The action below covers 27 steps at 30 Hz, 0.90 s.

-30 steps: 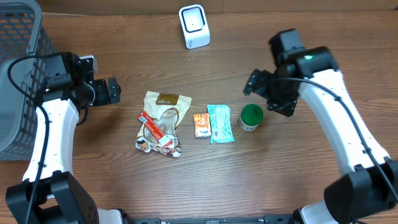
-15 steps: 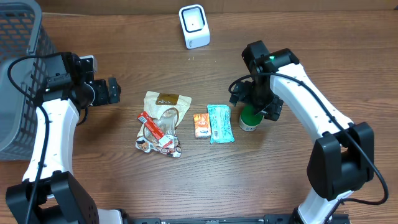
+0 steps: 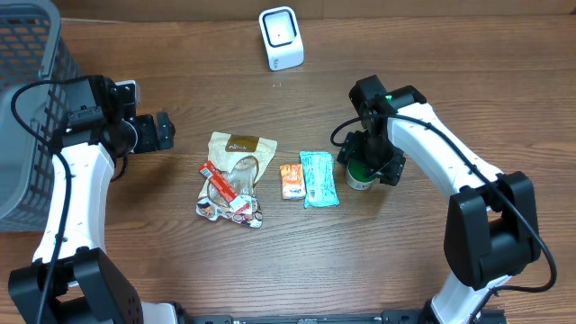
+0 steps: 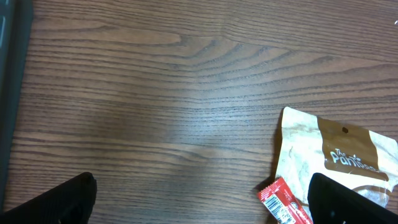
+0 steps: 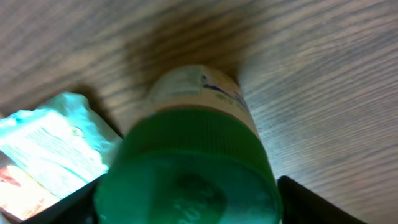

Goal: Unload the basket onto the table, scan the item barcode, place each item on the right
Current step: 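Close the right gripper around the green-lidded jar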

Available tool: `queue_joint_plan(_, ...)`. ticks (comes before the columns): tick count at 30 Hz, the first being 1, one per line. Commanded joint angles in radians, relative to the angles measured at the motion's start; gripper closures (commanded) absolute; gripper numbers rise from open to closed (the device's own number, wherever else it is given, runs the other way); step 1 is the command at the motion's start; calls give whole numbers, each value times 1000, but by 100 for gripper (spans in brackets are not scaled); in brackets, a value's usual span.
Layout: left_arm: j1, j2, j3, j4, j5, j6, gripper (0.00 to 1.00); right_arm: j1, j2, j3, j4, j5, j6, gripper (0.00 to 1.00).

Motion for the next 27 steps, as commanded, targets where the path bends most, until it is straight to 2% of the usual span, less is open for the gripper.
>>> queue_joint_plan(1, -2, 5, 14, 4, 8, 12, 0, 1, 7, -3, 21, 14, -29, 30)
queue_joint_plan(14, -2, 5, 14, 4, 8, 12, 0, 1, 7, -3, 140, 14, -282, 33)
queue_joint_plan(17, -2, 5, 14, 4, 8, 12, 1, 1, 7, -3, 163, 14, -304, 33)
queue_joint_plan(22, -2, 5, 14, 4, 8, 12, 0, 1, 7, -3, 179, 41, -317, 38)
queue_joint_plan(27, -2, 5, 14, 4, 8, 12, 0, 1, 7, -3, 185, 56, -318, 36)
